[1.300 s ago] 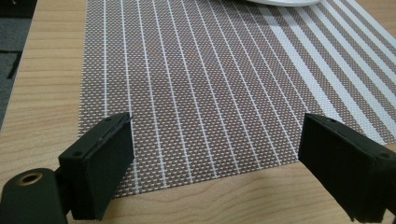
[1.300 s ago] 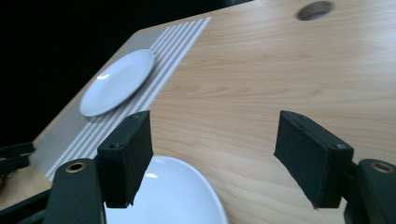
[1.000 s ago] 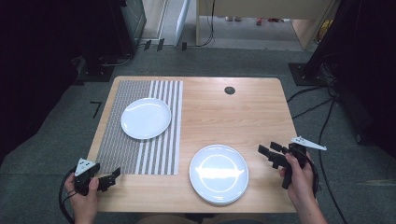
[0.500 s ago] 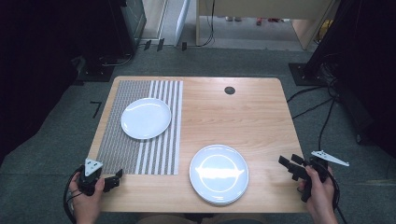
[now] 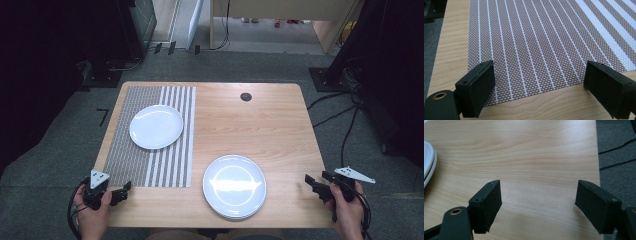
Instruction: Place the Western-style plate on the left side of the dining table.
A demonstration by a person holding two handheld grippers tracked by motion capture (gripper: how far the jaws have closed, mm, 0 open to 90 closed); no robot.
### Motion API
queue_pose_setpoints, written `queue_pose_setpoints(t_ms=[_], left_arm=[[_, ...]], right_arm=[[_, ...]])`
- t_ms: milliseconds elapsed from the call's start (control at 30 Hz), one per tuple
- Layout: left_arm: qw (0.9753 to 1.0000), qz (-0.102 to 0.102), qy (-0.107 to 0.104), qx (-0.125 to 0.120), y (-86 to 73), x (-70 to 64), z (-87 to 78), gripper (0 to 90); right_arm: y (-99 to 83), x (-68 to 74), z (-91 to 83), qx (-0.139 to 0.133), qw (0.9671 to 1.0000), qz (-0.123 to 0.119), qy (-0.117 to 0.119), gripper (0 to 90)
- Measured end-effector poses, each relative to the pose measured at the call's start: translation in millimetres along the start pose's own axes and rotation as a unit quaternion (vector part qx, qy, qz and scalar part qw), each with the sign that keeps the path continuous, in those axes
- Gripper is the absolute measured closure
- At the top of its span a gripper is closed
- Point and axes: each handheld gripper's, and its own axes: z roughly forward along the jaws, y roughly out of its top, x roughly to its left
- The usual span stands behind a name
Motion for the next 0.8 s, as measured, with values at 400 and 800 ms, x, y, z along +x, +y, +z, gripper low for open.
queue_pose_setpoints(t_ms=[400, 800], left_arm=[[1.0, 0.0, -0.001, 0.0, 0.0, 0.2, -0.1, 10.2], [1.0, 0.0, 0.0, 0.0, -0.1, 0.1, -0.1, 10.2]], right_arm=[[-3.0, 10.5, 9.6, 0.03, 0.9988, -0.035, -0.017, 13.9], [-7.3, 26.6, 18.6, 0.044, 0.9931, -0.091, -0.059, 3.2]])
